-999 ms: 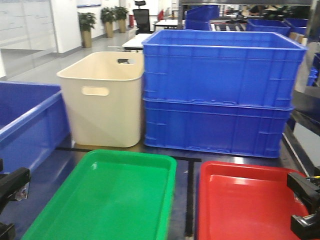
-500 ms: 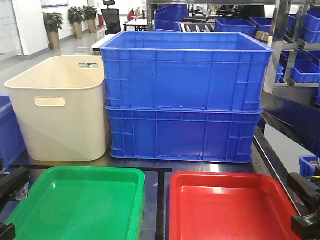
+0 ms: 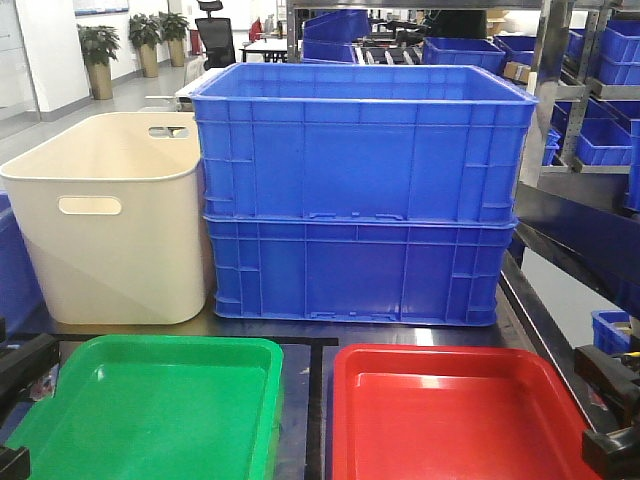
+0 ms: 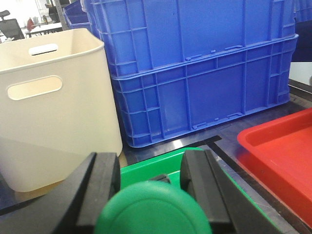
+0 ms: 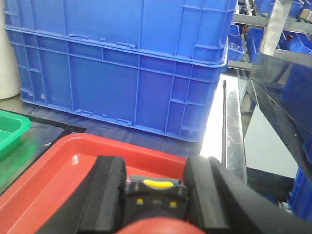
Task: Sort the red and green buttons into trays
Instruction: 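Lower the left gripper into the green tray, right into the red tray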
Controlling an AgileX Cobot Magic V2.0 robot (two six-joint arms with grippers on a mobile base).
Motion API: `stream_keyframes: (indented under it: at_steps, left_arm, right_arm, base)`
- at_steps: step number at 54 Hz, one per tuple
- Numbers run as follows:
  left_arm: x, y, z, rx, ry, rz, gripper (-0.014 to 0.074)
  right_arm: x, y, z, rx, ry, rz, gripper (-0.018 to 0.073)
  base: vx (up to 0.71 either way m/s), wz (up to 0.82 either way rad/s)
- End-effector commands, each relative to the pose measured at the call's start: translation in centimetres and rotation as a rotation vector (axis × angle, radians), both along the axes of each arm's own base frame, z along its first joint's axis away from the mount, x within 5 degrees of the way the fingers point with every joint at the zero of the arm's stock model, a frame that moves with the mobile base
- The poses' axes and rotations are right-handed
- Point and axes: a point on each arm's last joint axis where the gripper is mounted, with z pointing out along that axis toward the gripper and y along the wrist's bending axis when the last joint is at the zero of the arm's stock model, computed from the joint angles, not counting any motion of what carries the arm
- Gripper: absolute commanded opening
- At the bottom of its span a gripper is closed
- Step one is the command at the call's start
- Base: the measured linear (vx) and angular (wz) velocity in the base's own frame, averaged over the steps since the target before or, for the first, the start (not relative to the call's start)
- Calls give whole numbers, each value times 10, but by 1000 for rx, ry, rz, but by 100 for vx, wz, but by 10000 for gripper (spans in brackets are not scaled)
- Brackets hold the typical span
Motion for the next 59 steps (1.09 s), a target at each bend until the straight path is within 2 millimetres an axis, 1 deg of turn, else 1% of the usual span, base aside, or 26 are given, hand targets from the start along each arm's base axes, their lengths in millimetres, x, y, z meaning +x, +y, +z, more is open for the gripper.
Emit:
stream_keyframes:
  at_steps: [1, 29, 34, 41, 46, 51, 59]
  left_arm:
    - [-1, 1, 21, -54, -121, 8, -6]
    - [-2, 1, 21, -53, -119, 7, -6]
    - [2, -1, 19, -50, -110, 5, -6]
    - [19, -7, 12, -49, -112, 14, -6]
    - [36, -12, 3, -44, -103, 21, -6]
    - [52, -17, -8, -36, -89, 28, -6]
    - [72, -25, -28, -14, -37, 33, -6]
  right_arm:
    - [-1, 4, 16, 14, -78, 43, -9]
    - [-1, 5, 18, 21, -93, 60, -9]
    - [0, 7, 18, 25, -100, 78, -9]
    - [10, 19, 16, 42, -126, 165, -9]
    - [21, 26, 8, 49, -110, 213, -9]
    - [36, 34, -5, 51, -65, 247, -9]
    - [55, 44, -25, 58, -1, 295, -6]
  base:
    - [0, 0]
    - [0, 0]
    - [0, 0]
    - [0, 0]
    - [0, 0]
    - [0, 0]
    - [0, 0]
